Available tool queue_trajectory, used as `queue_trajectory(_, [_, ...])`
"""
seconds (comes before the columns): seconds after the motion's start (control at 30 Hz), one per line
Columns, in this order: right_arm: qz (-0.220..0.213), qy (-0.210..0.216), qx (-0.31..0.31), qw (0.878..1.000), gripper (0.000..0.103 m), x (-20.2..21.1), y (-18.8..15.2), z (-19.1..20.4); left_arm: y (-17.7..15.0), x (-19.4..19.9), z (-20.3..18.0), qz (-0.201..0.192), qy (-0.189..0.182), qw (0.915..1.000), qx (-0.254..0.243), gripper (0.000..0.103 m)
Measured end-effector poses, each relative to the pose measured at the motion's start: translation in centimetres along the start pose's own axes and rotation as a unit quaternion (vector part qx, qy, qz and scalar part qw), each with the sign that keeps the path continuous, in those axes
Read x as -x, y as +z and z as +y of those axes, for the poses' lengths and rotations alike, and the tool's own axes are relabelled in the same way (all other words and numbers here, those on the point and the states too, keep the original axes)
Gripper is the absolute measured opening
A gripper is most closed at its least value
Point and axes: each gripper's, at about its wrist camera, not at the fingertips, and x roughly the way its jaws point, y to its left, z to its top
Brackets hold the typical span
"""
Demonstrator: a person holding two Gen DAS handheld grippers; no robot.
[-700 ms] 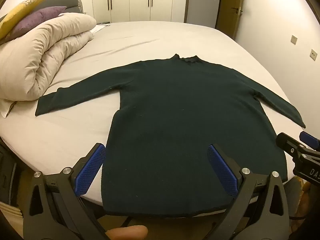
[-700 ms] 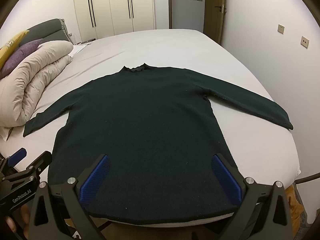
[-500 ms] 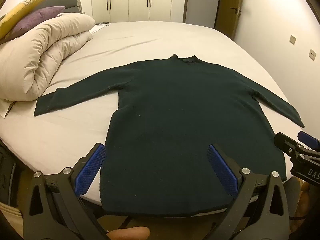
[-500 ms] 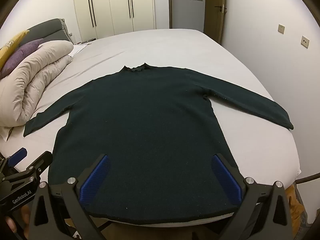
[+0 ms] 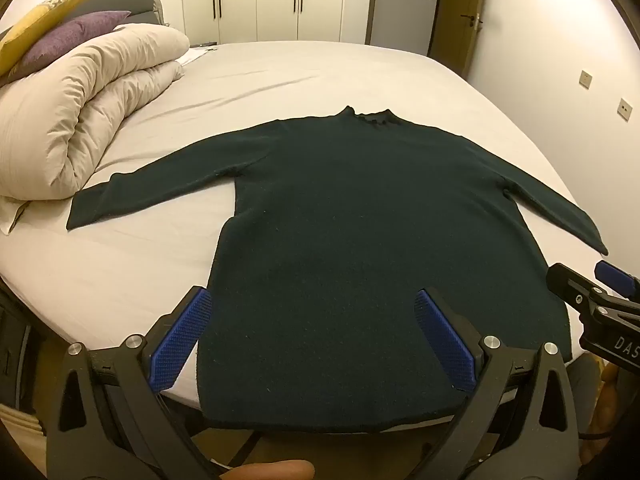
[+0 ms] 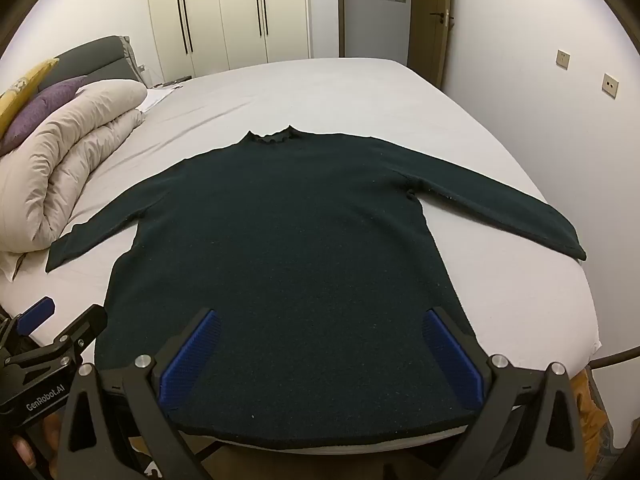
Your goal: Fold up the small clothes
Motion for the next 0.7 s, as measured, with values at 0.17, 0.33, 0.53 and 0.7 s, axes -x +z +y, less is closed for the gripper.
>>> queue_trajectory(0.17, [0.0, -0.001, 0.002, 1.0, 0.103, 0.07, -0.17, 0.21, -0.15, -0.06, 0.1, 0.0, -0.001, 1.0, 0.002, 0.103])
queue_trajectory(0.33, [0.0, -0.002, 0.002, 1.0, 0.103, -0.08, -0.13, 0.27, -0.23, -0.14, 0.2, 0.001, -0.002, 1.0, 0.002, 0.103])
queue_trajectory(0.53, [0.001, -0.002, 0.003, 1.0, 0.103, 0.02, -0.17, -0.04, -0.28, -0.17, 0.2, 0.001, -0.001, 1.0, 0.002, 0.103])
queue_trajectory(0.7, [0.002, -0.003, 0.003, 1.0, 0.103, -0.07, -0.16, -0.14, -0.37, -0.29, 0.24, 0.001, -0.002, 1.0, 0.003, 0.103])
